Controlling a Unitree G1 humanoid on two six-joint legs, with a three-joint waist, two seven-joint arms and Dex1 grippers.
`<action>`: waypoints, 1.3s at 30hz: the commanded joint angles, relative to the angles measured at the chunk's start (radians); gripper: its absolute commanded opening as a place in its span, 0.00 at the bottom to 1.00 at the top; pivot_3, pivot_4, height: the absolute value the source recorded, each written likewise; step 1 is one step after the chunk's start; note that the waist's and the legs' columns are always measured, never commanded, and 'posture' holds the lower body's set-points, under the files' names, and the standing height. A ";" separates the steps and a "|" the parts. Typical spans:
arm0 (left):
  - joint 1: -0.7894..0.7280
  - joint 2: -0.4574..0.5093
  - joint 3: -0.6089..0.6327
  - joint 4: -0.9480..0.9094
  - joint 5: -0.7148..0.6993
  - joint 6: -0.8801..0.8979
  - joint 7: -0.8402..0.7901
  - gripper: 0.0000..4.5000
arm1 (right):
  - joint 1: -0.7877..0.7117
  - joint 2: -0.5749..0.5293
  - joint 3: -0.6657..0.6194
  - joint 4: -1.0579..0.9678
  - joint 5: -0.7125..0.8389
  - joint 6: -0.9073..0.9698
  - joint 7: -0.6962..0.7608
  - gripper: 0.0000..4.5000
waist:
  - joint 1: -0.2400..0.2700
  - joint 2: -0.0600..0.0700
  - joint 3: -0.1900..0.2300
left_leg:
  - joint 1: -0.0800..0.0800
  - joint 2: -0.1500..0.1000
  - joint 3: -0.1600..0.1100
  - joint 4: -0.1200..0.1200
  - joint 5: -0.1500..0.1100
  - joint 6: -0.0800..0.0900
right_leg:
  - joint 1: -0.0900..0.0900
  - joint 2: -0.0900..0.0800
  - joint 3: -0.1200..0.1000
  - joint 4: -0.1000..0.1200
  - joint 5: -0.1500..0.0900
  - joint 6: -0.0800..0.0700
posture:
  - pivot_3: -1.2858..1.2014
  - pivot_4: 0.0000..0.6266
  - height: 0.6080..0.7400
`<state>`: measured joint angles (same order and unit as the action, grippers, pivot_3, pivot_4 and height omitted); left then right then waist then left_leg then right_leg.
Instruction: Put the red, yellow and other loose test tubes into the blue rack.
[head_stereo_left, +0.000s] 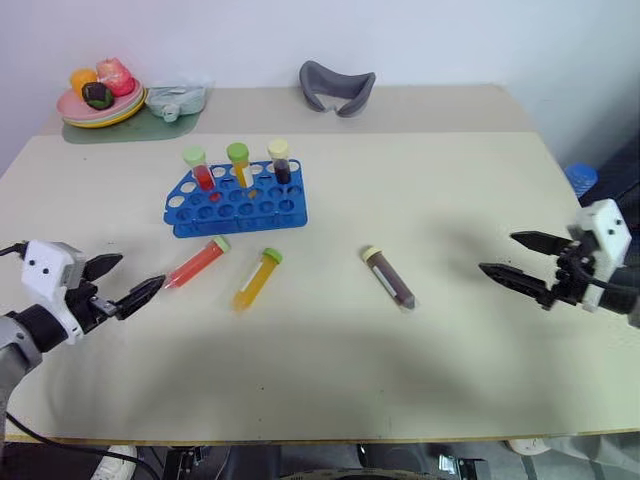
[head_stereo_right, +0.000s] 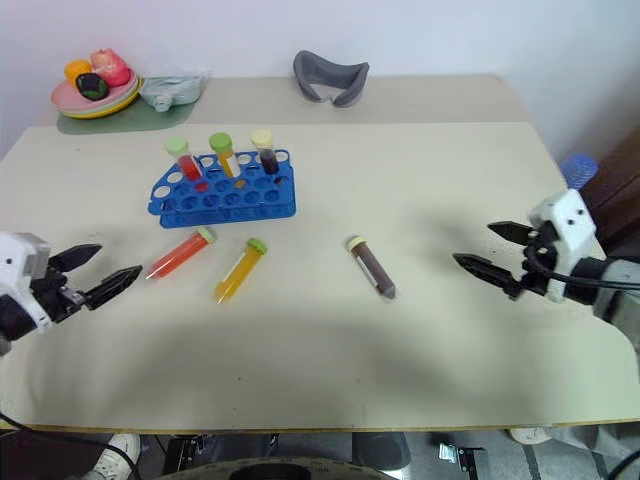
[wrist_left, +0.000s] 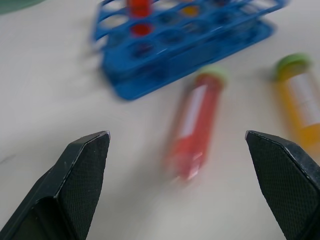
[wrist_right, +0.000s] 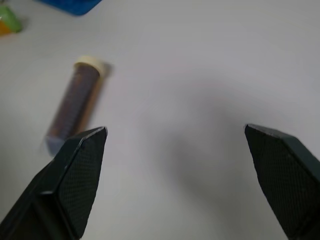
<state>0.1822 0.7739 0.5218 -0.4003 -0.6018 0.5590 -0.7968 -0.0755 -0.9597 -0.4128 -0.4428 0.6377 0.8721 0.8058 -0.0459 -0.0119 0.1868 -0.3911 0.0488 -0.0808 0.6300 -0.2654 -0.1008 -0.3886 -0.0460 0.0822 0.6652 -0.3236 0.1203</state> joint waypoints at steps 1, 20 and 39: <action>-0.018 0.001 -0.116 -0.091 -0.005 -0.033 -0.053 0.99 | -0.165 0.005 0.103 -0.162 0.087 0.262 -0.172 1.00 | -0.001 0.000 0.000 | 0.000 0.000 0.000 0.000 0.000 0.000 | 0.000 0.000 0.000 0.000 0.000 0.000 | 0.52 0.24 1.00; -0.050 -0.010 -0.443 -0.213 0.057 -0.141 -0.149 0.99 | -0.671 0.293 0.490 0.204 0.921 0.719 -1.386 1.00 | -0.001 -0.001 0.000 | -0.006 0.000 -0.001 0.000 0.000 0.001 | -0.005 0.000 -0.001 0.000 0.000 0.000 | 0.52 0.24 1.00; -0.064 -0.021 -0.482 -0.215 0.073 -0.156 -0.142 0.99 | -0.849 0.240 0.930 0.475 1.335 0.430 -1.888 1.00 | 0.001 0.000 0.000 | -0.012 0.000 -0.002 0.002 0.000 0.001 | -0.011 0.001 -0.001 0.001 0.000 0.000 | 0.52 0.24 1.00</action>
<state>0.1211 0.7551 0.0353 -0.5907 -0.5311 0.4235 -0.9404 -0.9100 -0.7189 0.5070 0.0152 1.9662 1.3032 -1.0633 -0.0452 -0.0120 0.1867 -0.4028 0.0492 -0.0825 0.6319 -0.2657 -0.0999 -0.3993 -0.0456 0.0810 0.6666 -0.3234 0.1200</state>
